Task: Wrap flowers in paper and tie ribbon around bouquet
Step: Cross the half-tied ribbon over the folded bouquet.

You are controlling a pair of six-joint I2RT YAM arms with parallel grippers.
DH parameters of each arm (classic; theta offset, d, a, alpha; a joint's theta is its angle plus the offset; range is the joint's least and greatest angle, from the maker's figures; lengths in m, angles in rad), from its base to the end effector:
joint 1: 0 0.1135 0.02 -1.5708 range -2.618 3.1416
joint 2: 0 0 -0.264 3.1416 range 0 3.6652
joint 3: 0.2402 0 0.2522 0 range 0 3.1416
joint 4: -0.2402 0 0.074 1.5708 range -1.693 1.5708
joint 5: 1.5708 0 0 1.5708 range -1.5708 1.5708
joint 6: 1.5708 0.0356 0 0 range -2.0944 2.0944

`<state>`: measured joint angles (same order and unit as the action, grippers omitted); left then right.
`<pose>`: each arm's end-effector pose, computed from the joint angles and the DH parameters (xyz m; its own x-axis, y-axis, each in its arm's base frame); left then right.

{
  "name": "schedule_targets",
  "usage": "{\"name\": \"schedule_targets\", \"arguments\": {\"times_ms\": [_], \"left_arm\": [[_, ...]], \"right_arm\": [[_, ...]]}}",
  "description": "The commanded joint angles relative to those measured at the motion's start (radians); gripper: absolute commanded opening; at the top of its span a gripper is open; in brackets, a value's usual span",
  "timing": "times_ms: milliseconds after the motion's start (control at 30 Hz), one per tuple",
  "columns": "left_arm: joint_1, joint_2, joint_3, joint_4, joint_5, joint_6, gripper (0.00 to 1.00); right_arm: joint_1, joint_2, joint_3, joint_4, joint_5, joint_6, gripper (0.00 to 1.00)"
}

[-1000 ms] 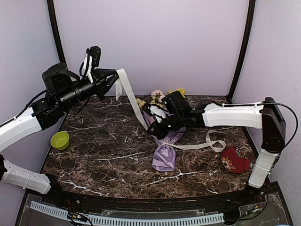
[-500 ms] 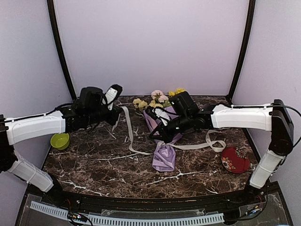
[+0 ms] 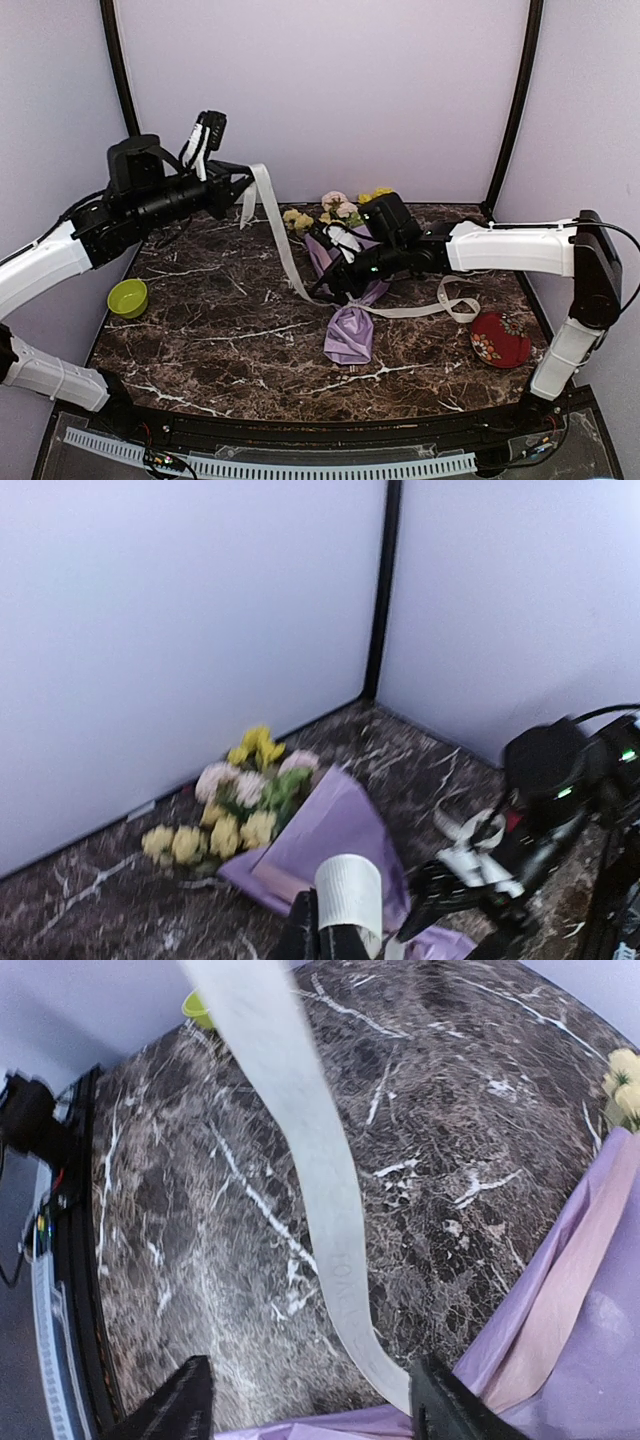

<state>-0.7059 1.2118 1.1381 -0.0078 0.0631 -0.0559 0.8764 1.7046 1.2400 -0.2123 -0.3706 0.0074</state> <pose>0.2155 -0.1867 0.3936 -0.1007 0.0126 -0.9948 0.6907 0.7206 -0.0608 0.2362 0.3038 0.2519 -0.4075 -0.4785 -0.7778 -0.8939 0.3831 0.2326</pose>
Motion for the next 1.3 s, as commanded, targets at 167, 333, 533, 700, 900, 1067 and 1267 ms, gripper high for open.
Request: {"name": "schedule_targets", "arguments": {"times_ms": [167, 333, 533, 700, 900, 1067, 1267], "left_arm": [[-0.104, -0.085, 0.047, 0.152, 0.197, 0.098, 0.0], [-0.109, -0.068, 0.066, 0.16, 0.221, 0.118, 0.0], [-0.112, -0.051, 0.095, 0.157, 0.226, 0.142, 0.0], [-0.112, -0.039, 0.125, 0.151, 0.214, 0.163, 0.0], [-0.112, -0.023, 0.145, 0.137, 0.216, 0.177, 0.0], [-0.112, -0.029, 0.142, 0.132, 0.215, 0.18, 0.0], [-0.113, -0.025, 0.136, 0.143, 0.224, 0.179, 0.0]], "right_arm": [[0.006, 0.004, 0.046, 0.096, 0.042, 0.012, 1.0], [0.007, 0.018, 0.053, 0.106, 0.089, 0.034, 0.89], [0.006, 0.035, 0.05, 0.126, 0.075, 0.047, 0.6], [0.006, 0.047, 0.042, 0.15, 0.075, 0.061, 0.61], [0.006, 0.051, 0.031, 0.146, 0.063, 0.068, 0.62], [-0.018, -0.04, -0.022, 0.124, 0.098, 0.032, 0.61], [-0.023, -0.133, -0.114, 0.18, 0.039, 0.041, 0.63]]}}
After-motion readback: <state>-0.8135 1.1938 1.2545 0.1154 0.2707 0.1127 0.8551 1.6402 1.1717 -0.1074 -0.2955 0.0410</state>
